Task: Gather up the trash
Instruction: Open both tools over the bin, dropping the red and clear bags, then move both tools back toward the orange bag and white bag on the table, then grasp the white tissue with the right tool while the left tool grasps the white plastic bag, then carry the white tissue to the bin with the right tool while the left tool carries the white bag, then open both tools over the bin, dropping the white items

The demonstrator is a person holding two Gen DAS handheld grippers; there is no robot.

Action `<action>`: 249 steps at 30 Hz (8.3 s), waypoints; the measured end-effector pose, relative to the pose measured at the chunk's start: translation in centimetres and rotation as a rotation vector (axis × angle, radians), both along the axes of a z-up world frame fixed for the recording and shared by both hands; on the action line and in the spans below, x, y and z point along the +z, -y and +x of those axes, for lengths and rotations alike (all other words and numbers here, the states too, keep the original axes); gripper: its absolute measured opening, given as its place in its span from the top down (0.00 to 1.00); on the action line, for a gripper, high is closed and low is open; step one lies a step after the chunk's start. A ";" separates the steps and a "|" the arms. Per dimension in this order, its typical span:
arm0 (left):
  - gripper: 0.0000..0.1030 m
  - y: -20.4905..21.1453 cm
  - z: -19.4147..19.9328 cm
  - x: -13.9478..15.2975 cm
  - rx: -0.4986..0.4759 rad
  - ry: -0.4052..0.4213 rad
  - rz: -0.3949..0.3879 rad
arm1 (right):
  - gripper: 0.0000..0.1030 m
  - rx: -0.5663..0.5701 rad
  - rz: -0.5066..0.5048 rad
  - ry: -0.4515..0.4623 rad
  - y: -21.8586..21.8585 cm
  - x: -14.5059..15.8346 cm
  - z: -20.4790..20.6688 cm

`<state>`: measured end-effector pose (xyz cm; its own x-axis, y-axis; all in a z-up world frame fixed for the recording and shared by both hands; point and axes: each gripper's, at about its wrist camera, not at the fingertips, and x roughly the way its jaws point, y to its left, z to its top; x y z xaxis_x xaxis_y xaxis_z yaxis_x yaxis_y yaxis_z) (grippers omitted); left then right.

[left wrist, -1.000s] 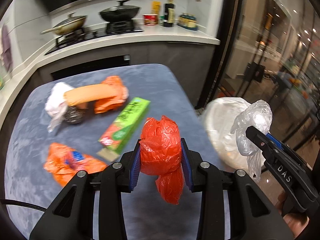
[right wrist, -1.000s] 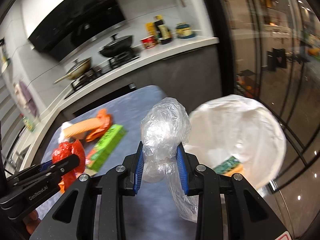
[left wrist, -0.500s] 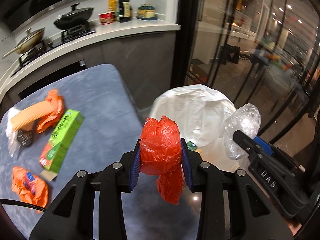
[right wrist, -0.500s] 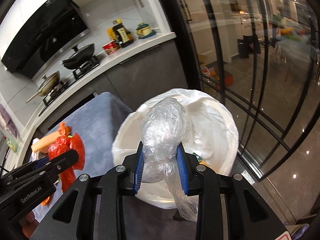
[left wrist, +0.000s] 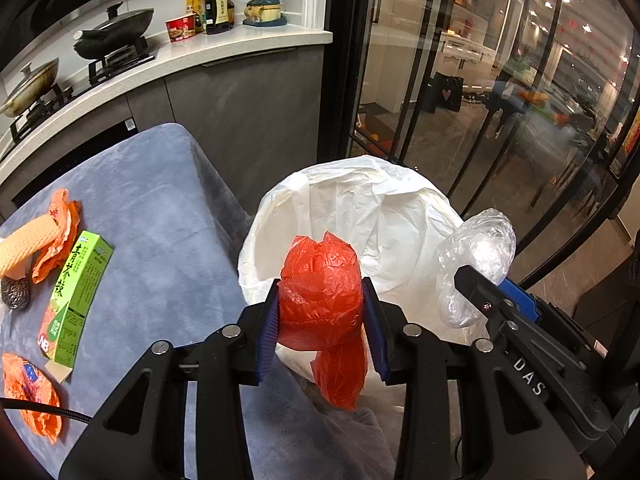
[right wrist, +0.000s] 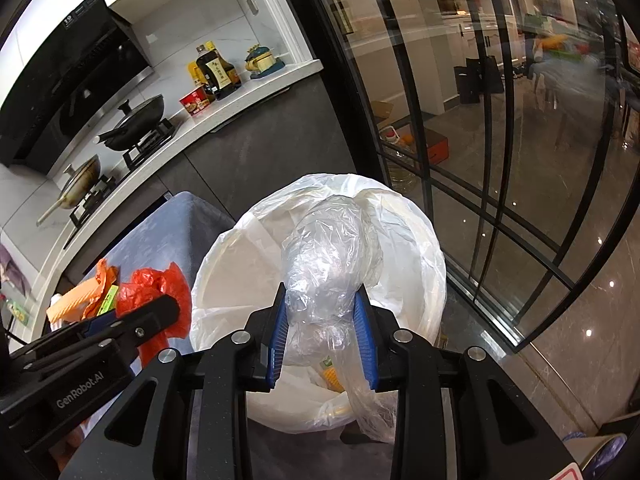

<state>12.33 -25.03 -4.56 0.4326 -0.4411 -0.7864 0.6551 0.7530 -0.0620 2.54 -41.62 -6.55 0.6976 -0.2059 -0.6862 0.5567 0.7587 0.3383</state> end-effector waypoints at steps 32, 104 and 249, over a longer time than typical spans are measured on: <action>0.41 -1.7 1.3 1.1 0.061 0.010 -0.036 | 0.49 -0.011 -0.024 0.036 -0.4 1.3 0.3; 0.26 -45.2 14.6 2.2 0.763 0.020 -0.054 | 0.45 0.651 -0.002 0.014 -40.0 1.9 22.6; 0.64 -1.5 2.2 2.7 0.077 -0.018 -0.038 | 0.79 -0.013 0.018 0.156 -0.6 4.3 1.0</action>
